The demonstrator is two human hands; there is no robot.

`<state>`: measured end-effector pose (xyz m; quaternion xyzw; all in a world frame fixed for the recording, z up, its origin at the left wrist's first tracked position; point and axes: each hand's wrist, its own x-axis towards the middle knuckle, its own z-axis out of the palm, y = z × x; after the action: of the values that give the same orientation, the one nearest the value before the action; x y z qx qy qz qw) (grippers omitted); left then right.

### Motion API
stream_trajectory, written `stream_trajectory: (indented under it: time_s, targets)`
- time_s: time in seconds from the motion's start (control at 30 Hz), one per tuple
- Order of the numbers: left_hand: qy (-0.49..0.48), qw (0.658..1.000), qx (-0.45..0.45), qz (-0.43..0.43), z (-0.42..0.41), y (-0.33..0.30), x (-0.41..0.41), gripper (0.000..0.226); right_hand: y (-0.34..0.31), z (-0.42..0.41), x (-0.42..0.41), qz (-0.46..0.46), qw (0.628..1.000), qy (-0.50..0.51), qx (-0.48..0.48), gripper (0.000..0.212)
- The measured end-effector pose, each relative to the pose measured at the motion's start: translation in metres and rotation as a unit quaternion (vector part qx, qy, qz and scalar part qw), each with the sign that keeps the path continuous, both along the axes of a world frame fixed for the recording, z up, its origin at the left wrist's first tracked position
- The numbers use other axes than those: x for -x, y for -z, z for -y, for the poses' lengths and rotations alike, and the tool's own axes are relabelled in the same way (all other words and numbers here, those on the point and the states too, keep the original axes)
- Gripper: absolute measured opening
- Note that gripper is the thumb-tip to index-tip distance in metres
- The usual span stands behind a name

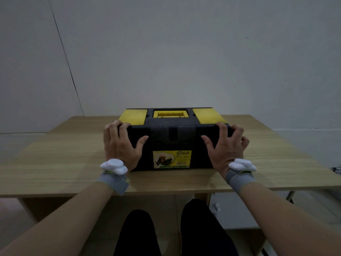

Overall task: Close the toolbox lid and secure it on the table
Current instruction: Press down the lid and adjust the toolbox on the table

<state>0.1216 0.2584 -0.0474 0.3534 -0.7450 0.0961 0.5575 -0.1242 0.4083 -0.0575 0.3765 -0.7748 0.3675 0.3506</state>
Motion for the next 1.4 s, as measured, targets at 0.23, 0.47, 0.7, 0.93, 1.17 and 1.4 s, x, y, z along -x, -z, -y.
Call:
stream_trajectory:
  time_s: [0.23,0.47,0.7,0.93,1.17,1.4]
  targets:
    - [-0.003,1.0,0.01,-0.003,0.002,0.002,0.0,0.062,-0.001,-0.002,-0.003,0.007,1.0,-0.003,-0.005,0.06]
    - [-0.008,1.0,0.004,-0.005,0.002,0.003,0.001,0.061,-0.002,-0.003,-0.004,0.012,1.0,0.0,-0.01,0.06]
    - [-0.031,0.999,-0.016,0.017,-0.004,-0.005,0.002,0.055,-0.005,-0.003,-0.007,0.014,1.0,0.005,-0.014,0.057]
    - [-0.047,0.993,-0.027,0.101,-0.006,-0.018,0.01,0.06,-0.023,0.001,-0.011,-0.018,0.999,0.01,-0.036,0.048]
    - [-0.005,0.99,-0.039,0.134,-0.005,-0.026,0.023,0.062,-0.039,0.016,-0.019,-0.053,0.994,-0.026,-0.097,0.054]
    - [-0.02,0.989,-0.027,0.144,-0.005,-0.023,0.027,0.062,-0.039,0.02,-0.024,-0.05,0.991,-0.045,-0.113,0.061]
